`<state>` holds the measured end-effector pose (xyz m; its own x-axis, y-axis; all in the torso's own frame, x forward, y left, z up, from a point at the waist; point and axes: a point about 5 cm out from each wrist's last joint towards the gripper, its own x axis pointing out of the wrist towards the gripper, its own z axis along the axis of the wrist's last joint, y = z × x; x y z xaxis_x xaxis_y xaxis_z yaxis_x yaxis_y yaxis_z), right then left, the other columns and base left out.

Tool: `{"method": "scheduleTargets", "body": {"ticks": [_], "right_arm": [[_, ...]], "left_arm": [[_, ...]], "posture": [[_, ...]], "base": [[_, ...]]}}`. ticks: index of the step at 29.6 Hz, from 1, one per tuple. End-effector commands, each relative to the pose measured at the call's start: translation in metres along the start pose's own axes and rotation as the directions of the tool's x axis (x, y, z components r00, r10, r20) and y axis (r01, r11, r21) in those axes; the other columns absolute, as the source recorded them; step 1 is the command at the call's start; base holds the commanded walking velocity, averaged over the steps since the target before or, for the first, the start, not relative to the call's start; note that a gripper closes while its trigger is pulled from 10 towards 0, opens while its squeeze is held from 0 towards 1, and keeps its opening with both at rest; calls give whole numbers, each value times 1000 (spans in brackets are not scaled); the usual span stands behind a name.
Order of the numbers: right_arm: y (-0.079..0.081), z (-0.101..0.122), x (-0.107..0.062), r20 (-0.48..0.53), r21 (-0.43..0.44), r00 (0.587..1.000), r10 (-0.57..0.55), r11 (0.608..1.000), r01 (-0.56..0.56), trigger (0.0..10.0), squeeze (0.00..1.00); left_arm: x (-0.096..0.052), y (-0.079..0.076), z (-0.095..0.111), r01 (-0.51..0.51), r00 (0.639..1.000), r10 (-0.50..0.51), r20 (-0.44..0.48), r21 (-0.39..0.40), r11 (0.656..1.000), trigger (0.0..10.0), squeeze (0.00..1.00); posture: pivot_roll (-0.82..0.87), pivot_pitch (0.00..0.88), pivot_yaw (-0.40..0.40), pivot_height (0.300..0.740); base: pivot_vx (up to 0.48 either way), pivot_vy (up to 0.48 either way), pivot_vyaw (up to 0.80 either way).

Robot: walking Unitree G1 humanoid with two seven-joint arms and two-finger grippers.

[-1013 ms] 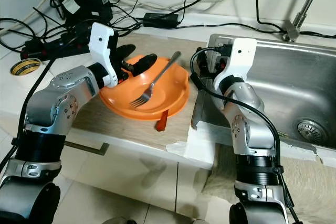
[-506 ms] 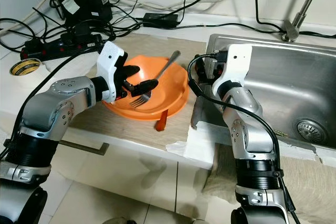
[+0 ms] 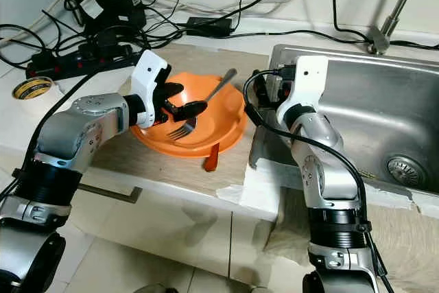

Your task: Kitchen organization

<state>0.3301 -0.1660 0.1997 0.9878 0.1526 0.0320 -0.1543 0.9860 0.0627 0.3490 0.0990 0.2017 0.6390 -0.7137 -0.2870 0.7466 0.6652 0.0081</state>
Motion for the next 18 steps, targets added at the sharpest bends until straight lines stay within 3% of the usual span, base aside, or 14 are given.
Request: {"method": "scheduleTargets", "body": {"ticks": [1,18], "right_arm": [[1,4,-1,7,-18,1000,6,1000,-6,10000,0],[5,7,2,19,-21,1000,20,1000,-20,10000,0]], "left_arm": [[2,-1,12,11,1000,-12,15,56,998,10000,0],[6,-4,15,59,997,-52,-55,142,988,10000,0]], "posture": [[-56,0,68,740],[-48,0,80,740]], "base": [[0,0,0],[0,0,0]]}}
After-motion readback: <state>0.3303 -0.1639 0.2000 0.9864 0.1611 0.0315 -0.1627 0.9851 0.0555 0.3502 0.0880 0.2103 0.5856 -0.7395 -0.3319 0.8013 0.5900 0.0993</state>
